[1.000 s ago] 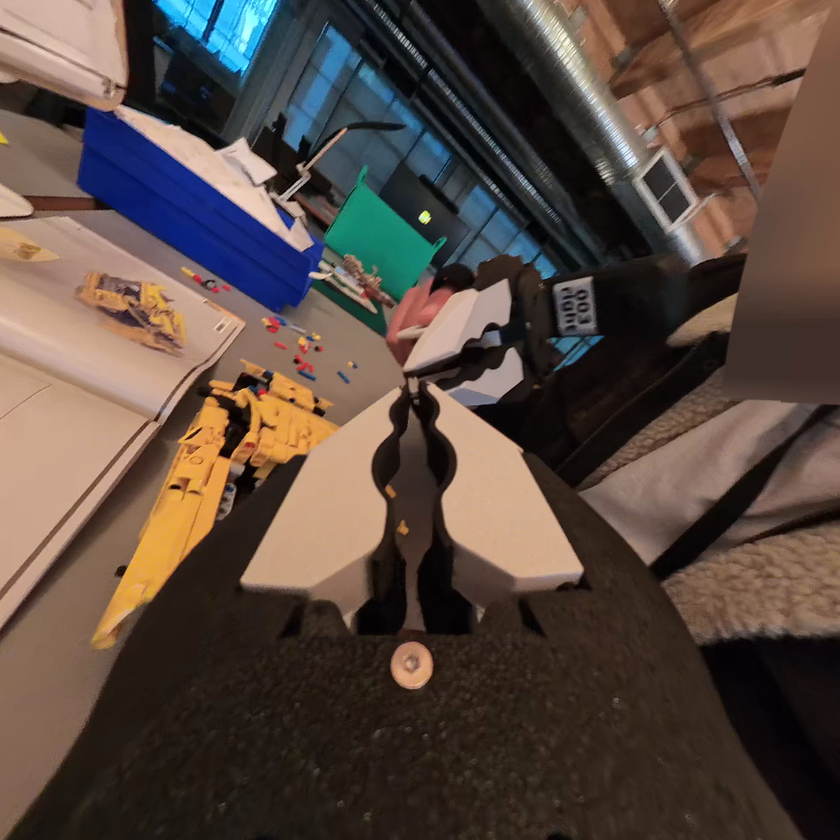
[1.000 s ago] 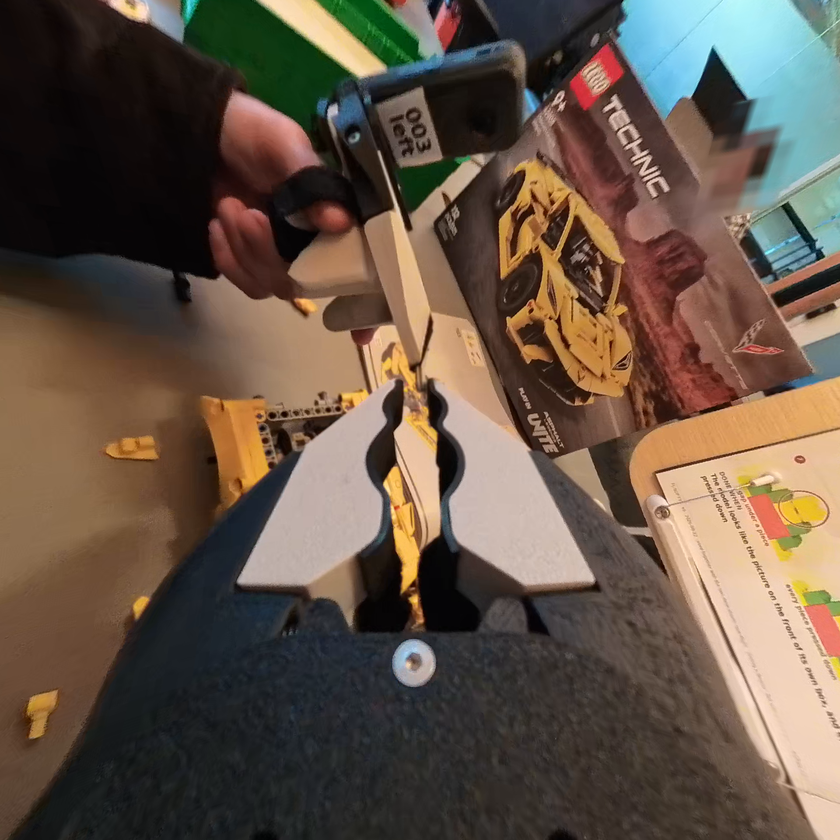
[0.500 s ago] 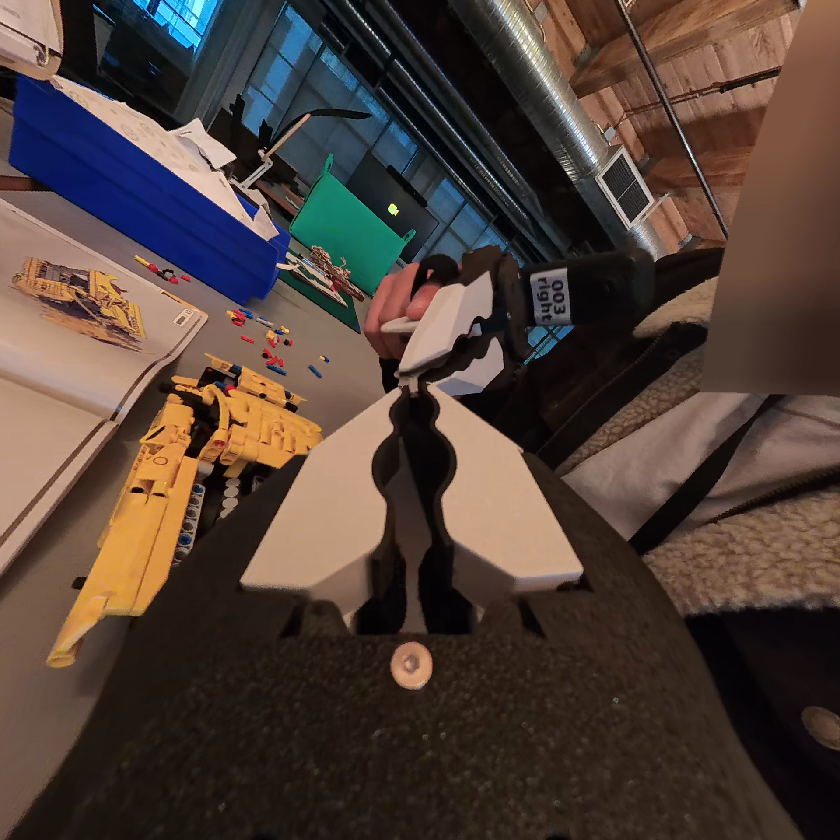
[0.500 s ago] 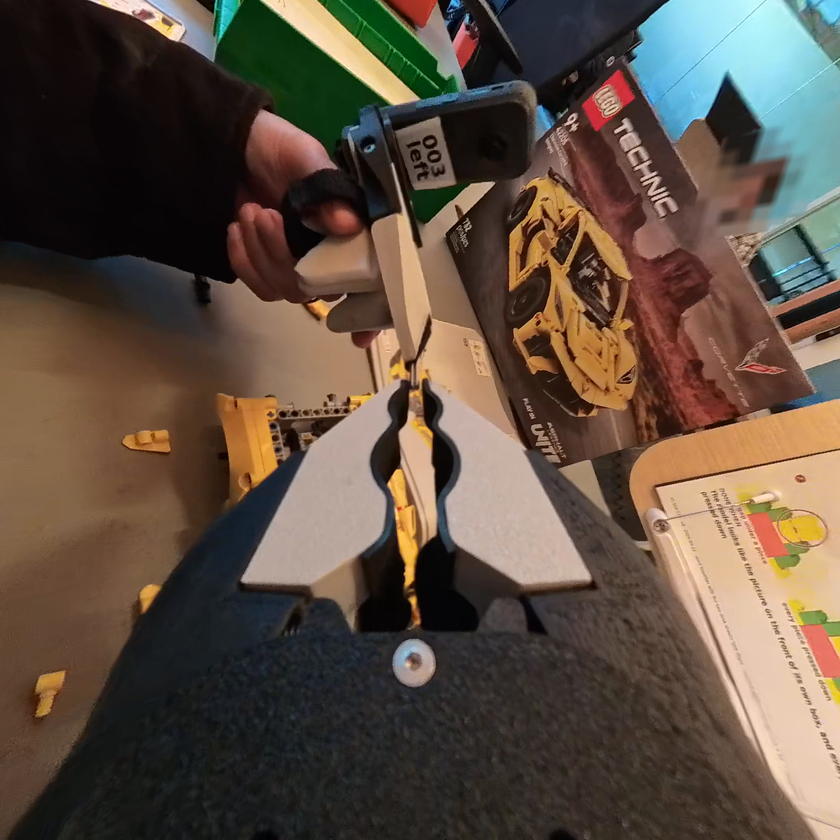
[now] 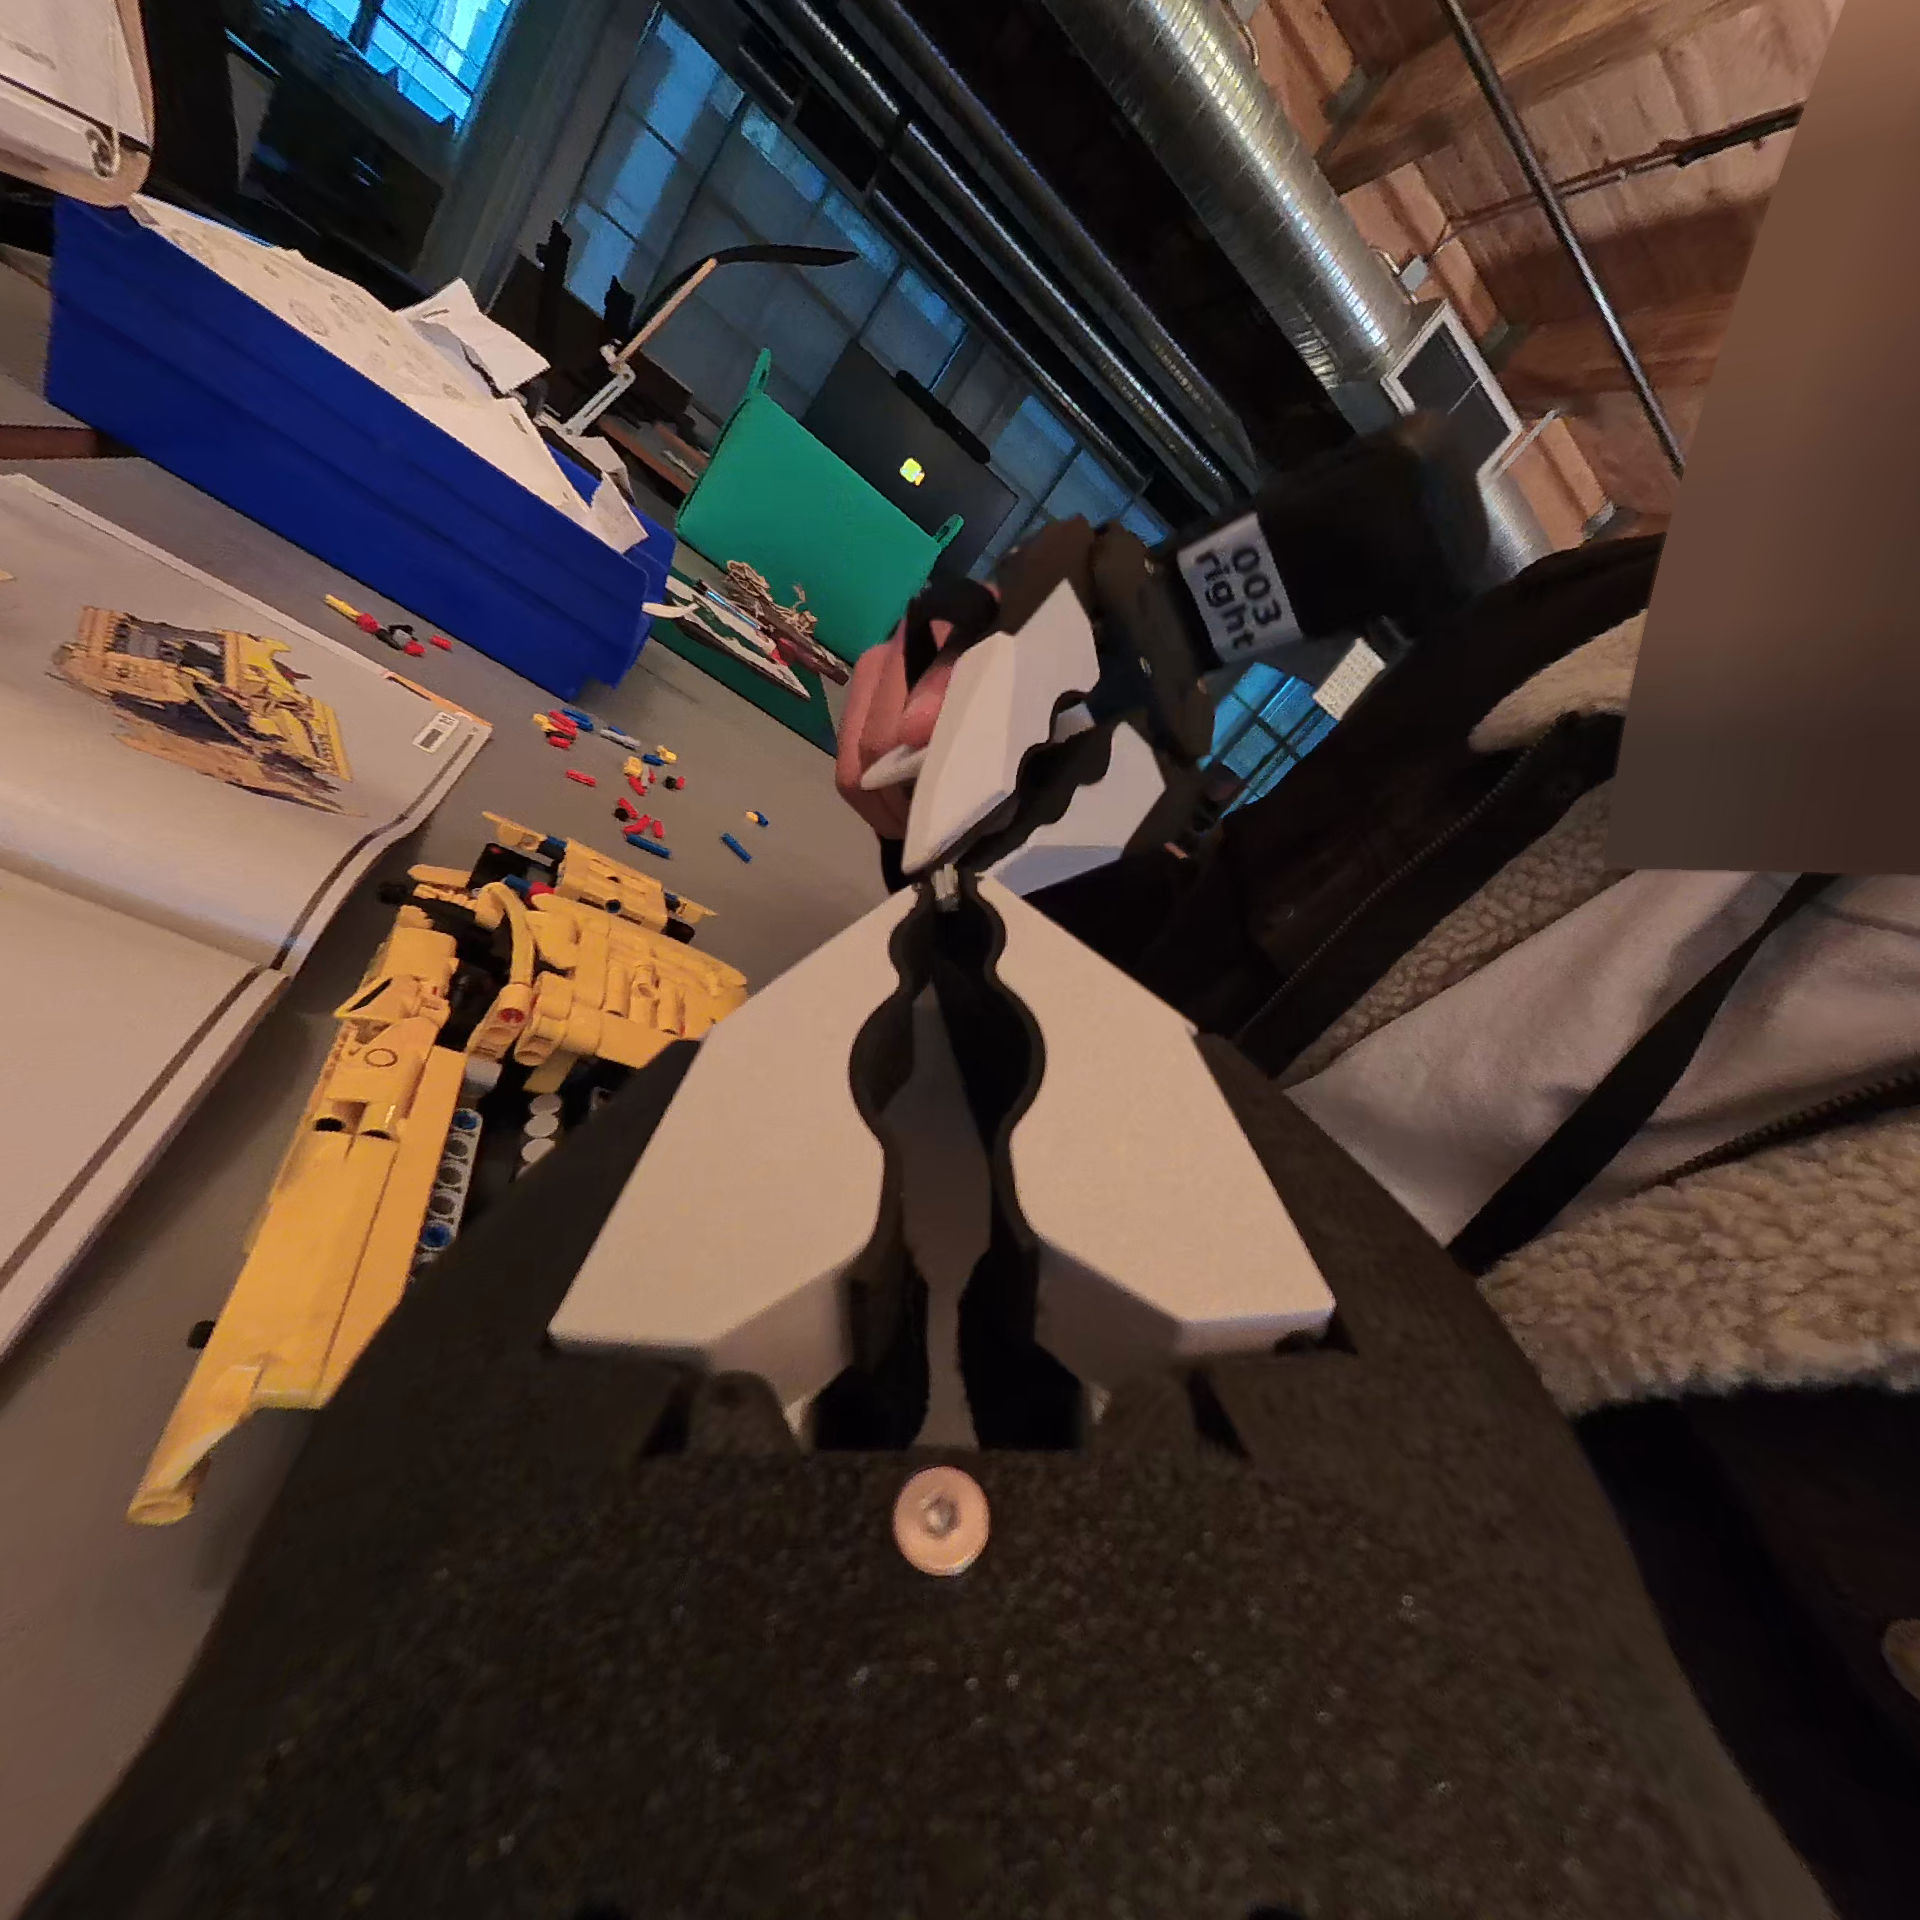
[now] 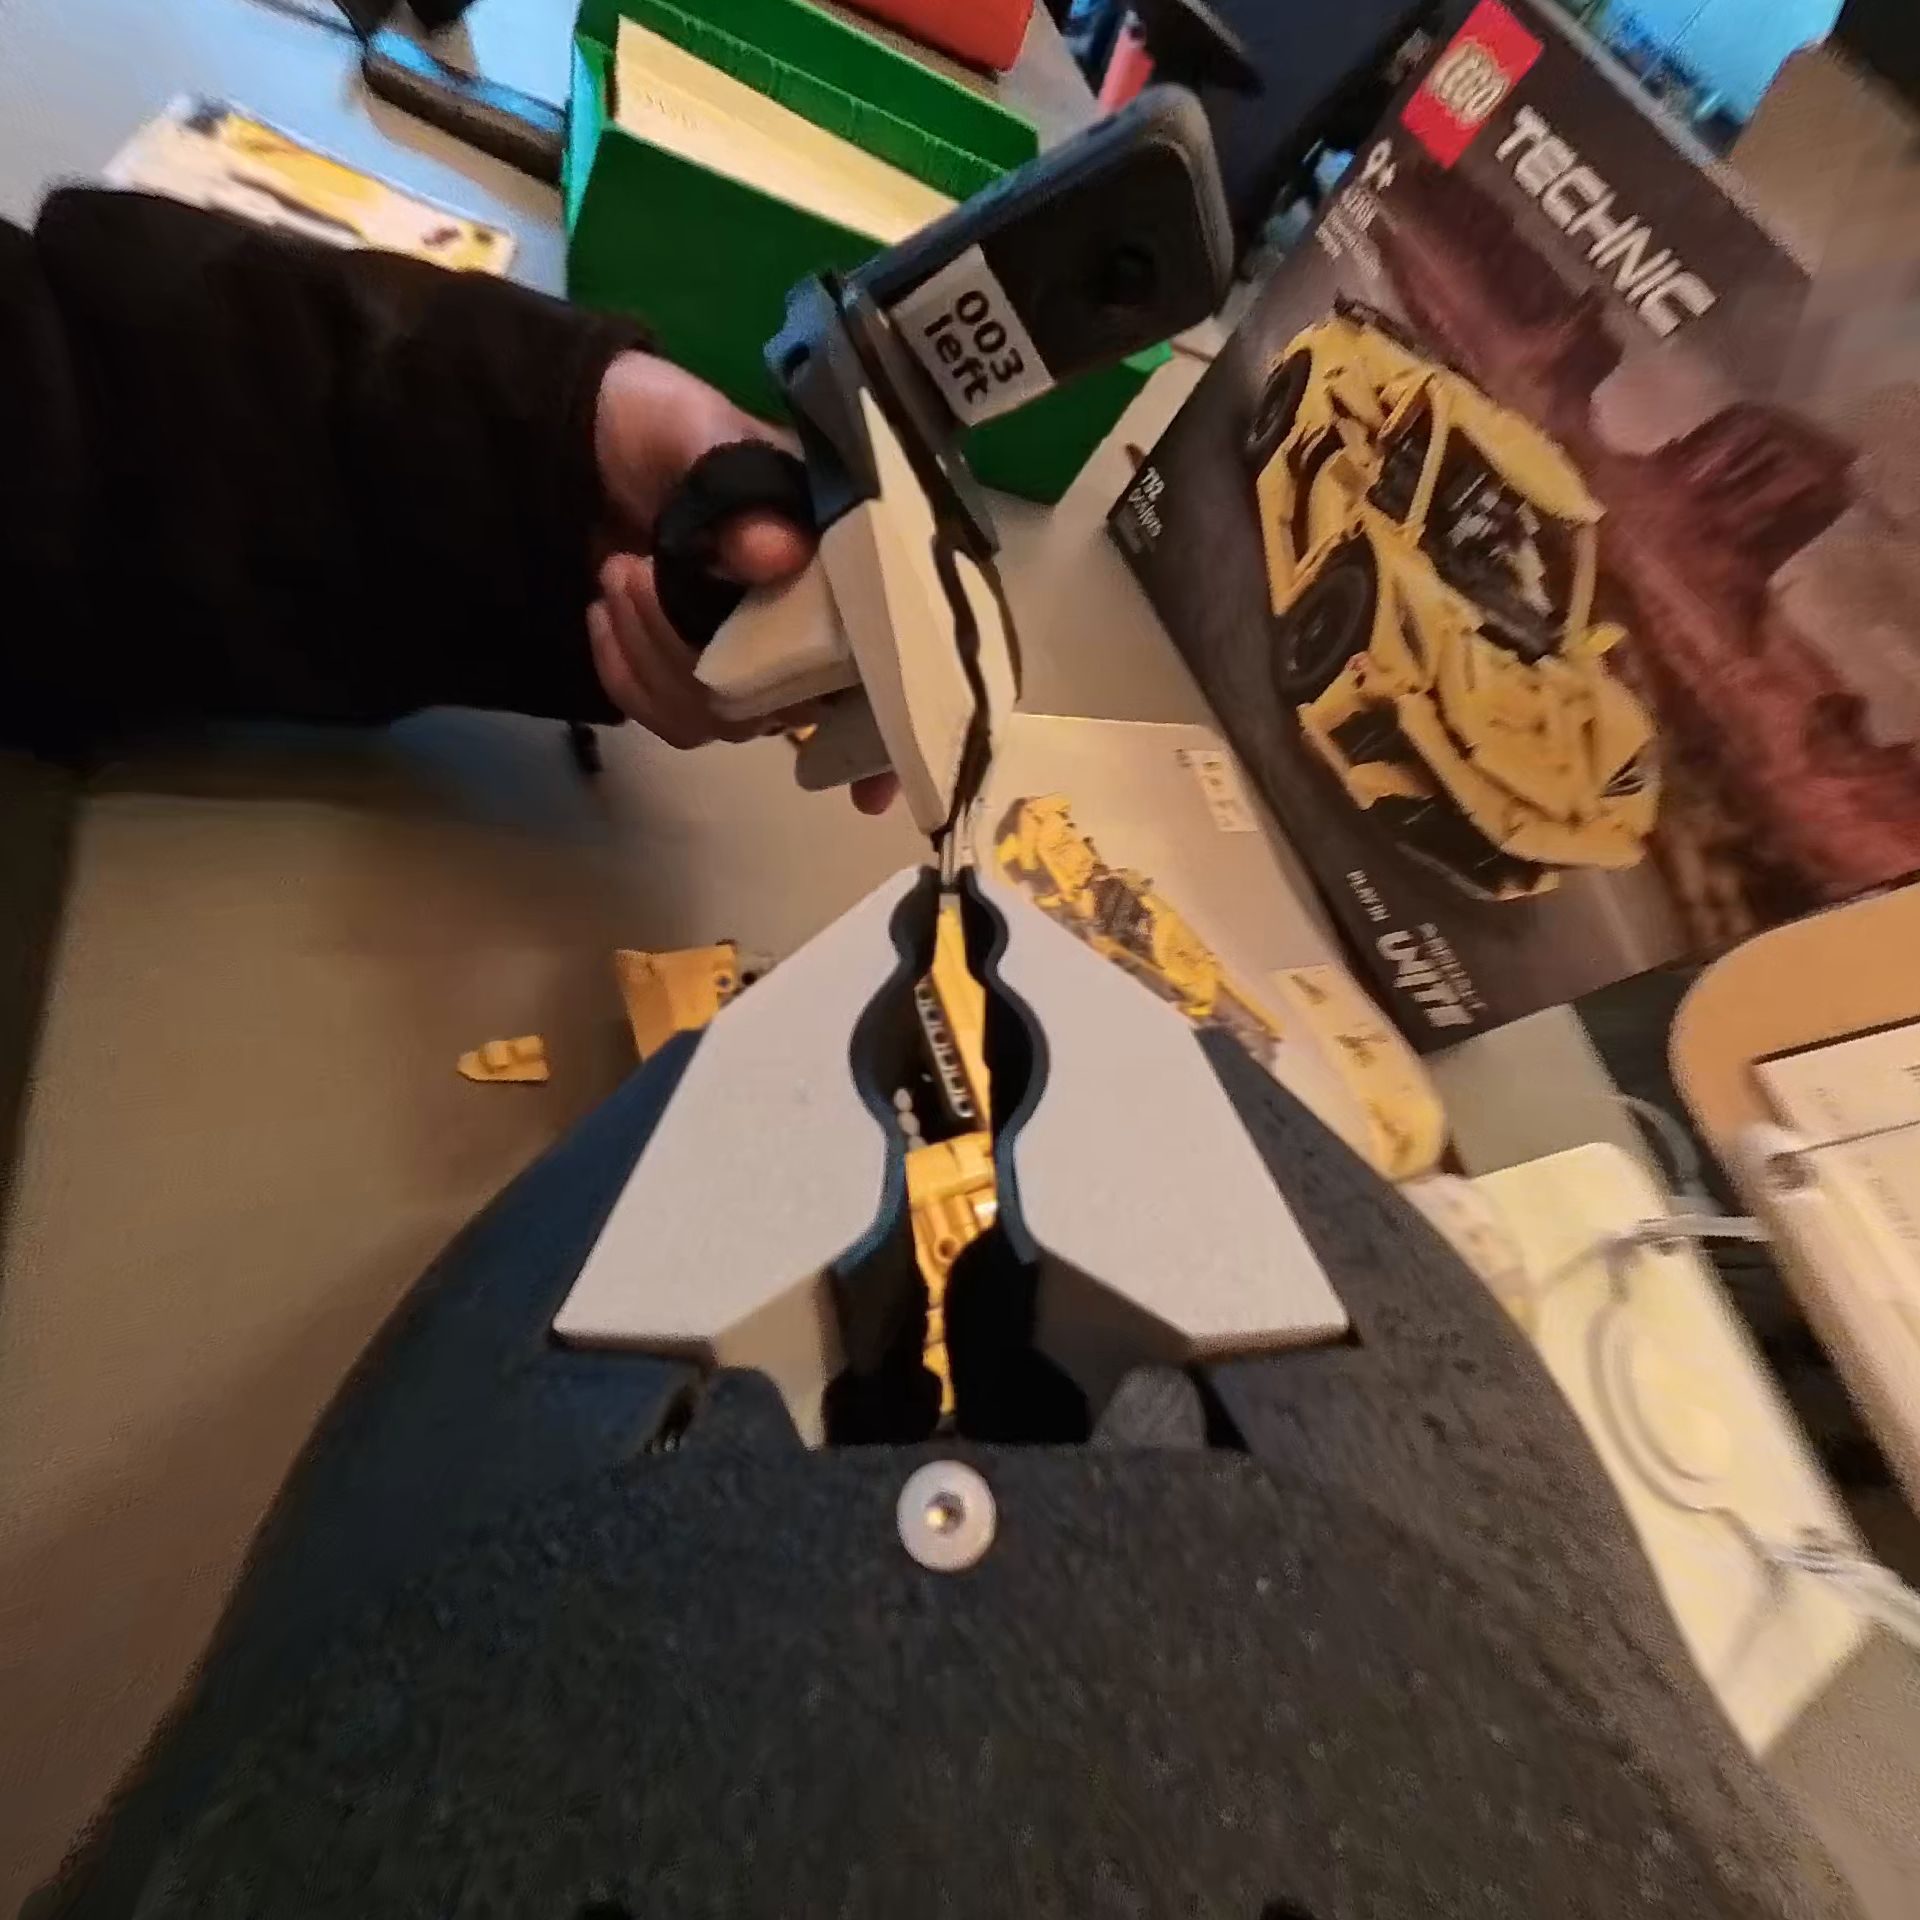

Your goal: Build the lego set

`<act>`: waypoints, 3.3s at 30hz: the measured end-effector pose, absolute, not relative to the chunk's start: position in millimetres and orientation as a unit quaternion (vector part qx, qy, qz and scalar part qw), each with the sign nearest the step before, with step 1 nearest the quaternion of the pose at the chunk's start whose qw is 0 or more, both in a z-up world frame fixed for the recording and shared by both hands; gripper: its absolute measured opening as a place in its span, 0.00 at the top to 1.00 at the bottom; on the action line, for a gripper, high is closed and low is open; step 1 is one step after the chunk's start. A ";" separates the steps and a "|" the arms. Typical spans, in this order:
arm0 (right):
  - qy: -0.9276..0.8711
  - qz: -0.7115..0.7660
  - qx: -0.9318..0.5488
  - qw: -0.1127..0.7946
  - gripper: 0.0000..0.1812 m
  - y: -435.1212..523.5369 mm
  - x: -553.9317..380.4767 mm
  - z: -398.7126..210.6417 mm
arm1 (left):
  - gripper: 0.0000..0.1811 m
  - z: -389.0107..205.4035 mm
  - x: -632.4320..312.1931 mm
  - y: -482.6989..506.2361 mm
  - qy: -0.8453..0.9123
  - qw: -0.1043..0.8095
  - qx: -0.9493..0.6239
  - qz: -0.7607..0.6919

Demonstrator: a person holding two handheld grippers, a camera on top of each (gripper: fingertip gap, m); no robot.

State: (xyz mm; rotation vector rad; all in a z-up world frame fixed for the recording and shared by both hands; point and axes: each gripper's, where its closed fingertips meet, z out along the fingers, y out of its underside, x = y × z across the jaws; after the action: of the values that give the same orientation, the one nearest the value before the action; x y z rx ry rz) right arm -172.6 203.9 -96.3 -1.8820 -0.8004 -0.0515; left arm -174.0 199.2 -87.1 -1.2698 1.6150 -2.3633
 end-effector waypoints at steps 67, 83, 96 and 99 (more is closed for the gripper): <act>-0.360 -0.071 -0.749 0.552 0.98 199.9 -174.9 -87.5 | 0.98 -82.3 -173.4 192.3 0.429 -0.164 -0.396 -0.796; -0.351 -0.010 -0.760 0.547 0.98 198.7 -176.8 -89.8 | 0.98 -82.3 -172.5 188.5 0.429 -0.165 -0.387 -0.799; -0.312 0.198 -0.848 0.380 0.81 147.2 -239.9 -191.1 | 0.98 -80.3 -191.1 248.9 0.452 -0.009 -0.435 -0.779; -0.310 0.170 -0.863 0.360 0.83 150.3 -249.7 -221.6 | 0.98 -75.7 -193.3 254.9 0.442 0.001 -0.431 -0.787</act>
State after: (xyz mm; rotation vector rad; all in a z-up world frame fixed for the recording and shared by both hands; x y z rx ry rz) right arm -249.7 150.3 -221.6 -2.2250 -0.7992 0.4382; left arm -193.3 254.9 -75.7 -1.3533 1.3862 -2.4708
